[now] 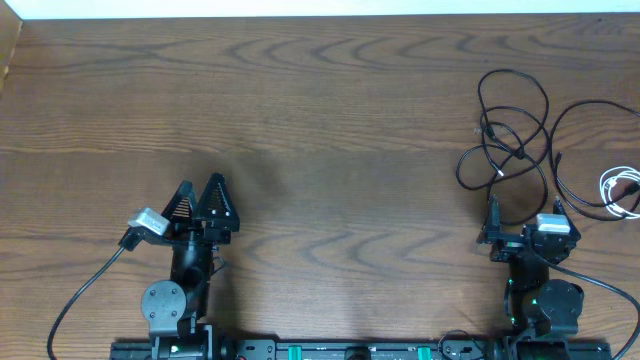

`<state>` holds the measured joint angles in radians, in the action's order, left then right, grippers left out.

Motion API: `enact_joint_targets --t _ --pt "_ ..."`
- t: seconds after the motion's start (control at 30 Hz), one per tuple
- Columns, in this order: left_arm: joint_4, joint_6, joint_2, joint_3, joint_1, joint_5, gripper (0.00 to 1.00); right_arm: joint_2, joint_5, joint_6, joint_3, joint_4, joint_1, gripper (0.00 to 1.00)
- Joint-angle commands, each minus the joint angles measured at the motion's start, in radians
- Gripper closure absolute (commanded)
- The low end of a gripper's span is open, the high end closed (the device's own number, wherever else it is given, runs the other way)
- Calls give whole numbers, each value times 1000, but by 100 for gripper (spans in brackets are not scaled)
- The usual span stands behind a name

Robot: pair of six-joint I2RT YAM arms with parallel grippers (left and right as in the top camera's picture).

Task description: Untangle cables

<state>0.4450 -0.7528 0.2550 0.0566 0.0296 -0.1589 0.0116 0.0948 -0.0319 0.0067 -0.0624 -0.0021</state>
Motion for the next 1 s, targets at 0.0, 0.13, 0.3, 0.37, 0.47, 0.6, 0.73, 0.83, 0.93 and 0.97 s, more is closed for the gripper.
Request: enact_joint_targets --t 0.0,0.13,0.3,0.37,0.47,0.6,0.73,0.83,0.93,0.97 --pt "24 43 -18 -5 -5 -5 2 -7 10 16 -2 -2 10 1" --pt "75 72 -19 -34 -5 -5 2 -7 10 16 -2 -2 10 1" --pt "95 82 -25 -53 -5 -5 2 -7 10 16 -2 -2 10 1" --pt "81 99 -35 -53 -5 -5 2 -7 10 16 -2 -2 10 1" --pt "11 153 -57 -53 -5 -5 2 -6 10 16 -2 -2 10 1" --pt "-145 258 -117 -53 -5 -5 2 -6 10 16 -2 -2 10 1" --pt "-270 333 -160 -53 -5 -4 2 -6 10 16 -2 -2 10 1" --pt "-327 390 -182 -53 -5 -4 2 -6 10 16 -2 -2 10 1" --pt "-383 444 -212 -53 -5 -5 2 -6 10 16 -2 -2 10 1" --pt "-409 463 -225 -53 -5 -4 2 -6 10 16 -2 -2 10 1"
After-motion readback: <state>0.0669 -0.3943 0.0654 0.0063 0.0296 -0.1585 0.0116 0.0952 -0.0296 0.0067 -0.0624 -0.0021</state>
